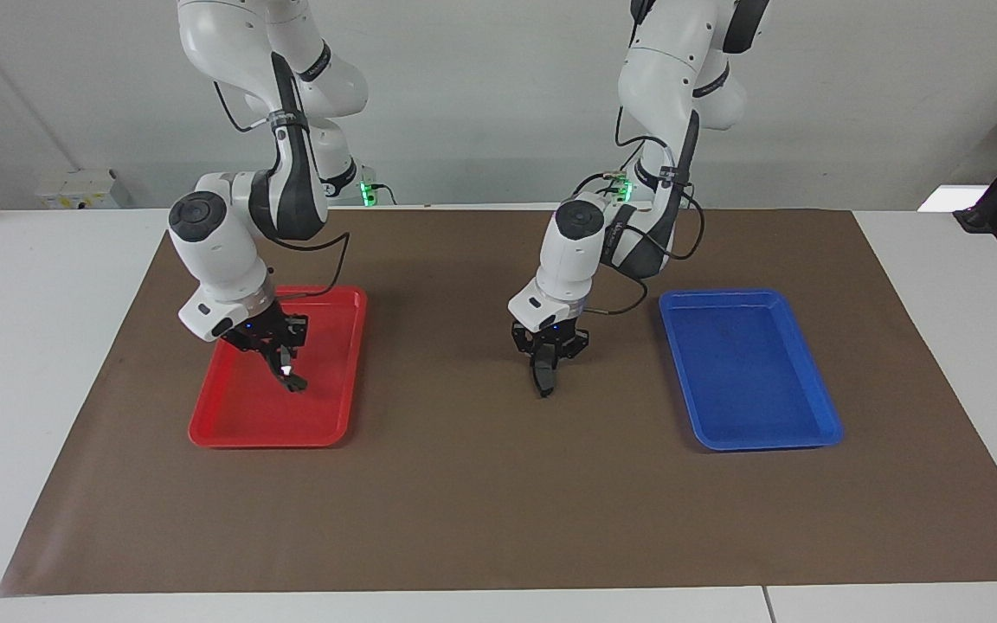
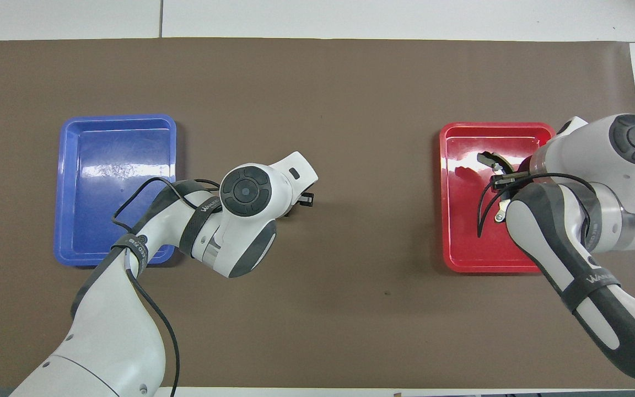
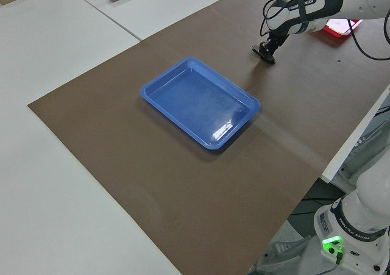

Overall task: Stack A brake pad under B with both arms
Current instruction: 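Lift the flat brake pad with the left gripper toward the table center, then set the pad down with the left gripper while the right gripper carries the shoe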

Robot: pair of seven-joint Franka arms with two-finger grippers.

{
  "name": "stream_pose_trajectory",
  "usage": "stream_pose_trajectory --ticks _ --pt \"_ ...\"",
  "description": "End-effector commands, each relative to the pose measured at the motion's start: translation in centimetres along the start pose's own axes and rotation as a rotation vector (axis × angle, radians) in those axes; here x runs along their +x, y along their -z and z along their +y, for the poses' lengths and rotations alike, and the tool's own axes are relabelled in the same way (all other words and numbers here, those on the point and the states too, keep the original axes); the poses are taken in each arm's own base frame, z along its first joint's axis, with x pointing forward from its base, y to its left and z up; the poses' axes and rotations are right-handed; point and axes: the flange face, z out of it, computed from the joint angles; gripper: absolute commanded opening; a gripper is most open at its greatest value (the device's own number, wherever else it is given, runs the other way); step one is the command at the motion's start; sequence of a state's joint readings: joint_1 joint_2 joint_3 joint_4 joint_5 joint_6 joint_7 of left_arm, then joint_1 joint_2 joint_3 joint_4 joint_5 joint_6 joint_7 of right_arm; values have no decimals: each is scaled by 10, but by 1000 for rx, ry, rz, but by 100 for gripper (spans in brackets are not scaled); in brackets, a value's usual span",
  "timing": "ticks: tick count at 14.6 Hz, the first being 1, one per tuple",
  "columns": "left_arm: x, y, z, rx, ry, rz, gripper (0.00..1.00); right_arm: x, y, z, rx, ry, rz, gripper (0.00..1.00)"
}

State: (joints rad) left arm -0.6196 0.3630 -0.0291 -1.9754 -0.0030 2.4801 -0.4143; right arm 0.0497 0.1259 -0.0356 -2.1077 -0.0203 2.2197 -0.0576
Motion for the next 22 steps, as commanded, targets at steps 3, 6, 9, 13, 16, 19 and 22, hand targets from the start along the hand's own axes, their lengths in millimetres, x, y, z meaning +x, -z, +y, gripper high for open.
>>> stream_pose_trajectory --ticks 3,6,9,13,16,19,22 --pt "13 30 -30 19 48 -15 100 4 17 -14 15 -2 10 0" --pt "31 87 -117 44 83 -37 100 22 43 -58 17 -76 24 0" --pt "36 135 -210 62 81 -58 100 23 52 -123 23 -161 34 0" --pt "39 196 -310 66 53 -127 100 27 55 -201 127 -258 6 0" --pt "31 245 -354 68 53 -138 100 37 50 -286 124 -313 4 0" --pt "19 278 -384 74 34 -117 100 49 32 -346 128 -366 9 0" --pt "11 302 -402 68 23 -136 100 49 16 -385 130 -397 10 0"
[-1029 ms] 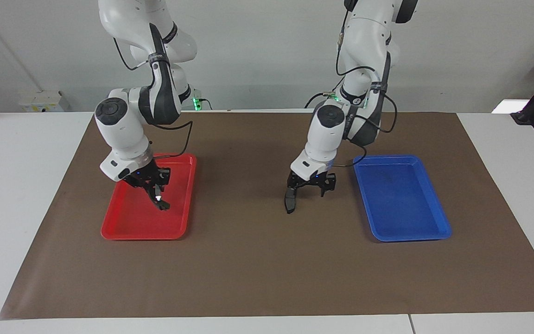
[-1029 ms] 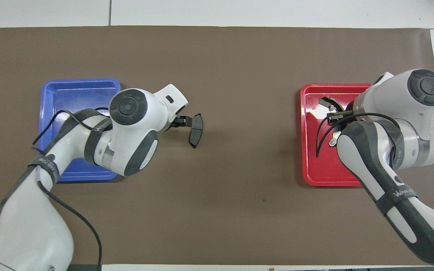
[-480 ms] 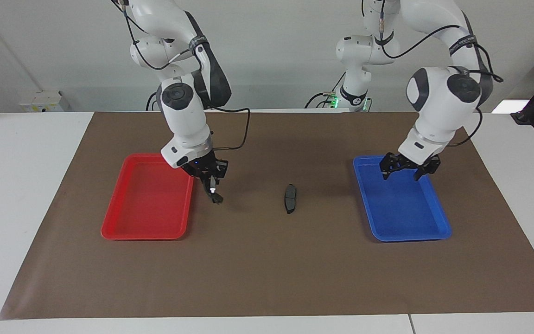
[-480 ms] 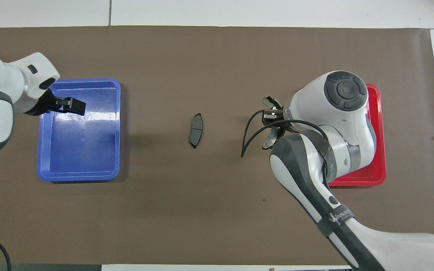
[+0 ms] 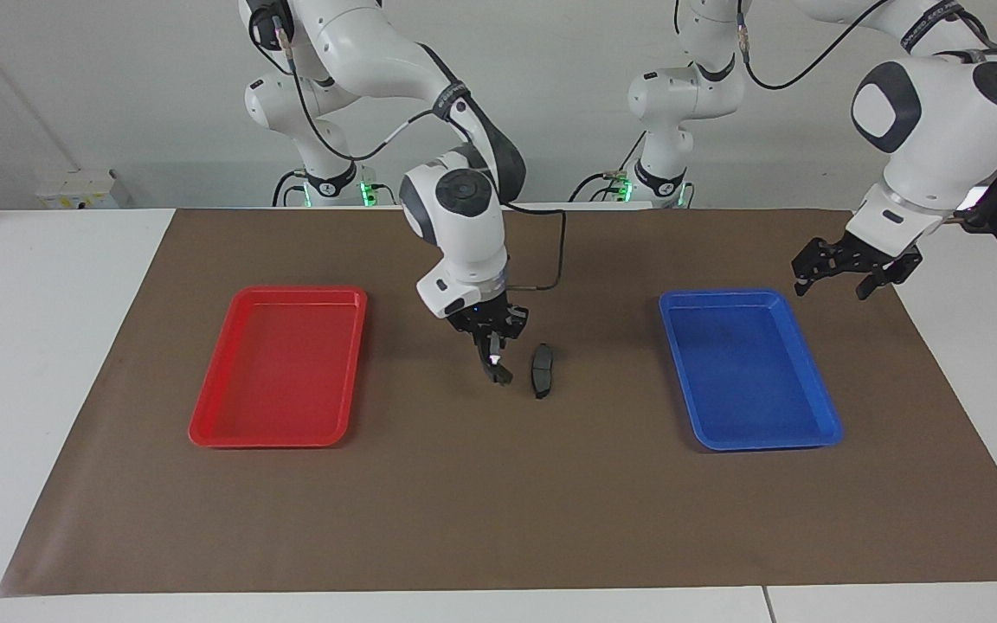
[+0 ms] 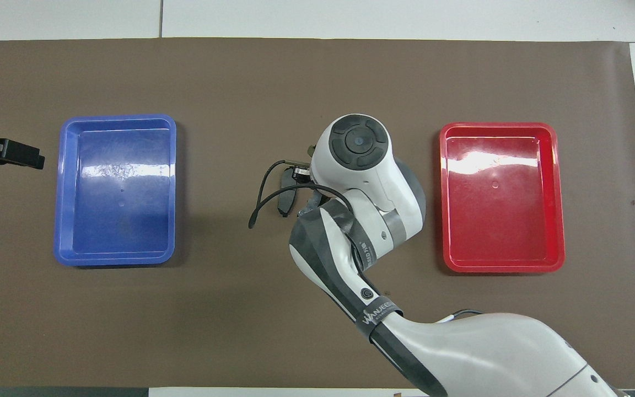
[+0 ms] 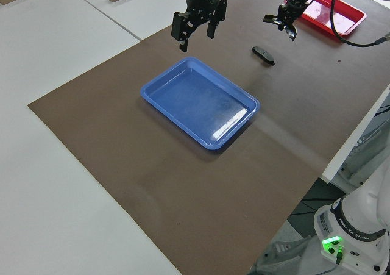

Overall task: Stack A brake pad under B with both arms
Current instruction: 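Lower the curved brake shoe onto the flat pad with the right gripper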

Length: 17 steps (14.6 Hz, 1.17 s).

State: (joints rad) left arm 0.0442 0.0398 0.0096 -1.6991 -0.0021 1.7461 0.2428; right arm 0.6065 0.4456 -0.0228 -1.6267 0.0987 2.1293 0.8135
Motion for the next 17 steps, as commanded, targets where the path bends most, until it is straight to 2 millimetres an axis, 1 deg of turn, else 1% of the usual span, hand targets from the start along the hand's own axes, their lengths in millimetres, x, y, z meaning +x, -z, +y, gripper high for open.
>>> stream_pose_trajectory --ticks 1,2,5,6,7,8,10,12,15,16,17 --pt "-11 19 -8 -5 -14 -31 100 8 -12 -22 13 -43 2 0" --pt "-19 28 -6 -6 -14 -36 100 3 -14 -32 33 -28 17 0" --pt "-32 40 3 -13 -15 -63 100 -12 -39 -49 23 20 37 0" --pt "-34 40 4 -13 -17 -67 100 -11 -43 -50 9 41 62 0" --pt "-35 42 6 -12 -20 -66 100 -11 -43 -50 -3 62 77 0" --pt "-36 37 7 -15 -20 -78 100 -12 -44 -50 -6 69 78 0" --pt "-40 36 9 -13 -17 -72 100 -14 -47 -49 -20 95 74 0" --pt "-39 37 9 -11 -18 -62 100 -16 -49 -49 -22 120 72 0" --pt "-40 38 2 -9 -9 -54 100 -20 -56 -52 -29 157 71 0" --pt "-39 37 5 -11 -12 -60 100 -26 -61 -56 -40 176 76 0" --pt "-39 37 5 -10 -6 -60 100 -25 -63 -56 -45 181 80 0"
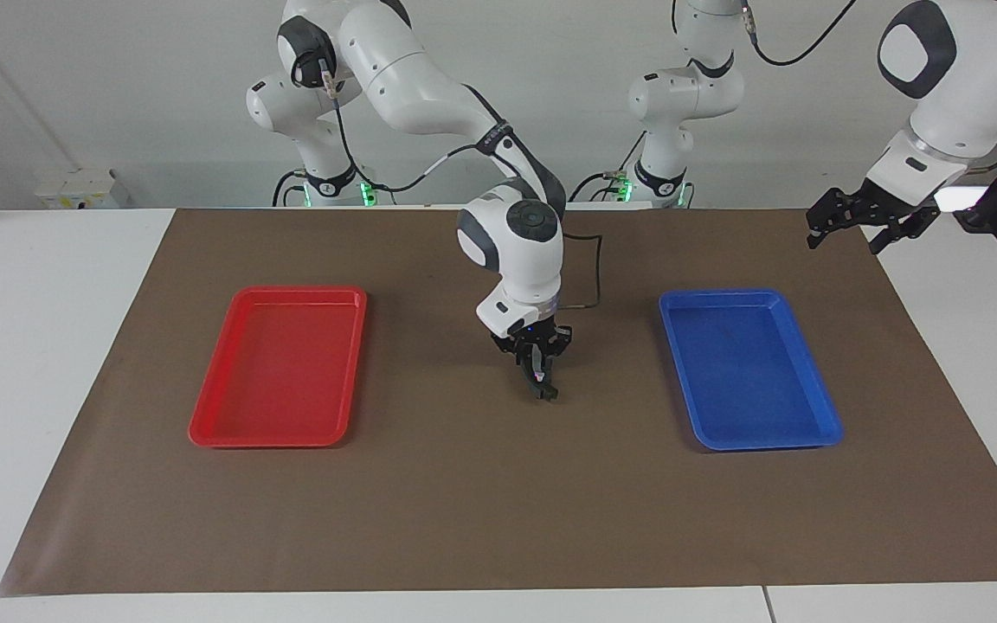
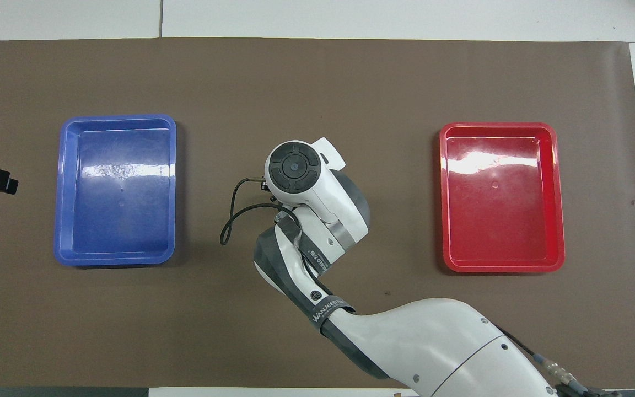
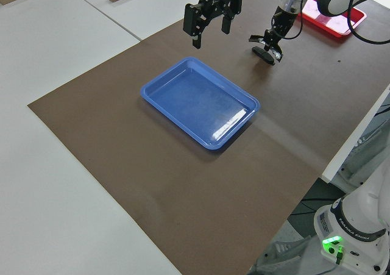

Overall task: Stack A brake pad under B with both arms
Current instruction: 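Lower the curved brake shoe onto the flat pad with the right gripper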

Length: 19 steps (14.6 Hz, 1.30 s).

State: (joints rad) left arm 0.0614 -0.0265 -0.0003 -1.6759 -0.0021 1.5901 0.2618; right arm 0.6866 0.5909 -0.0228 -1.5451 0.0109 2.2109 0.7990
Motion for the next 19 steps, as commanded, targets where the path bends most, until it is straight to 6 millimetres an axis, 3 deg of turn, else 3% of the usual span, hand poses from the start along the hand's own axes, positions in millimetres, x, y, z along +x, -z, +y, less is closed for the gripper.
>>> stream_pose_trajectory --ticks 1,6,17,18,19 --pt "-9 1 -1 7 25 9 100 -1 -3 -8 -6 38 18 0" --pt "-1 7 7 15 160 54 100 3 -4 -6 -3 28 17 0" --pt "-2 6 2 18 168 57 100 2 -7 -6 11 20 22 3" --pt "-2 6 2 17 167 56 100 3 -9 -6 19 20 29 11" --pt "-2 5 2 17 167 53 100 2 -11 -6 29 19 38 36"
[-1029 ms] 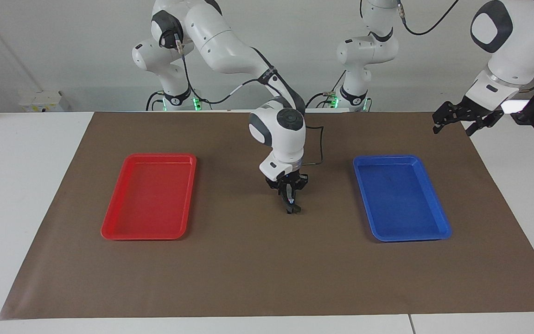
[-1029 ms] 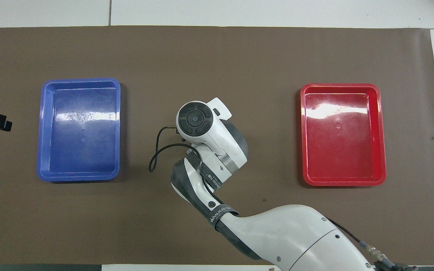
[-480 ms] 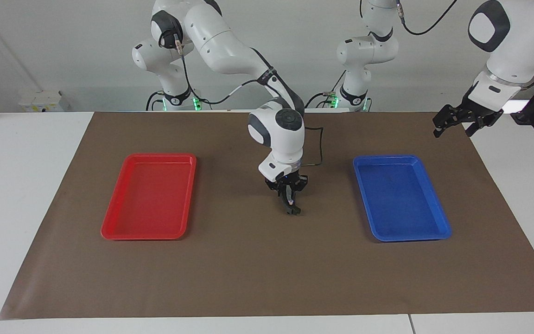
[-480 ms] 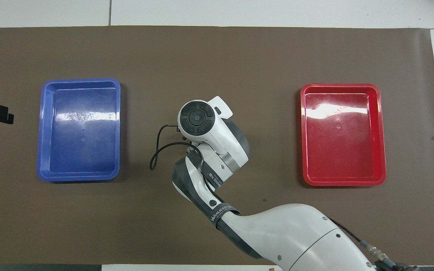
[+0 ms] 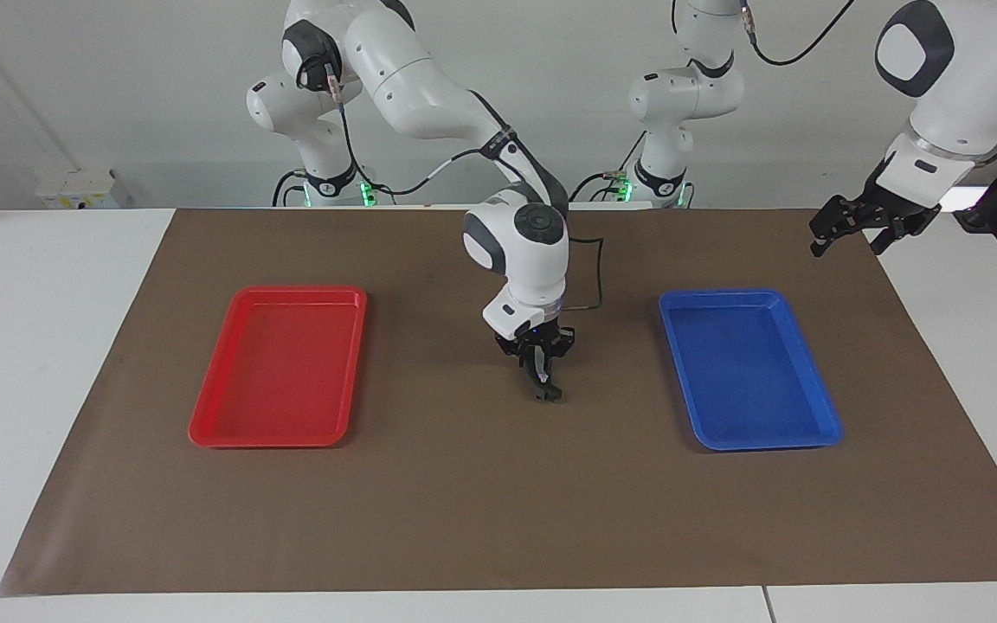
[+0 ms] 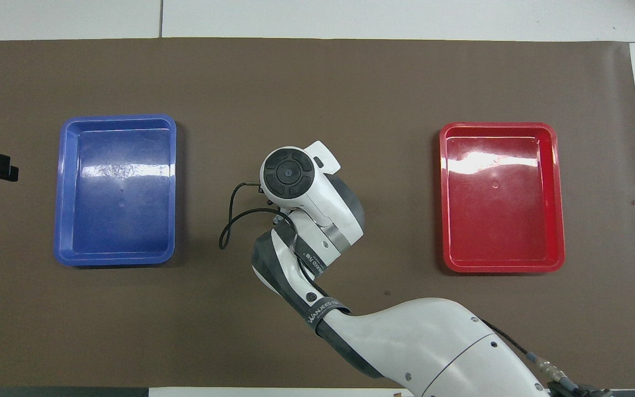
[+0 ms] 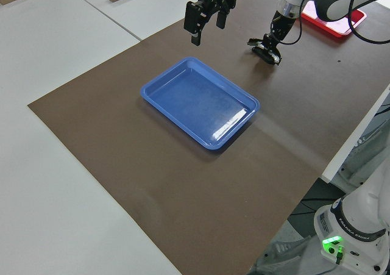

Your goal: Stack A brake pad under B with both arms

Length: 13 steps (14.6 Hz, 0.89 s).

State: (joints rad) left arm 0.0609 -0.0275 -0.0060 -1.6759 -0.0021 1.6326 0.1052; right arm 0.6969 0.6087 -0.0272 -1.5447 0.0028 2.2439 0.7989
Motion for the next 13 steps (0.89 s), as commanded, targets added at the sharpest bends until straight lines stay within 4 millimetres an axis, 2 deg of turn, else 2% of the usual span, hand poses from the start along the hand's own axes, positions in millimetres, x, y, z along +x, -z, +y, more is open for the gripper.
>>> stream_pose_trajectory --ticks 1,2,6,7,10,12,13 --pt "-7 1 -1 8 16 7 100 3 -4 0 27 7 23 63" --pt "-8 2 -2 8 19 7 100 0 -3 -3 27 11 23 100" --pt "-8 2 -2 8 18 7 100 4 13 -2 17 14 26 100" --pt "-8 2 -2 8 18 7 100 6 25 3 11 9 29 100" --pt "-8 2 -2 8 19 7 100 35 79 42 8 -48 65 100" --pt "-8 2 -2 8 19 6 100 59 114 87 -17 -77 123 100" --pt "-8 2 -2 8 18 6 100 64 129 104 -18 -90 134 100"
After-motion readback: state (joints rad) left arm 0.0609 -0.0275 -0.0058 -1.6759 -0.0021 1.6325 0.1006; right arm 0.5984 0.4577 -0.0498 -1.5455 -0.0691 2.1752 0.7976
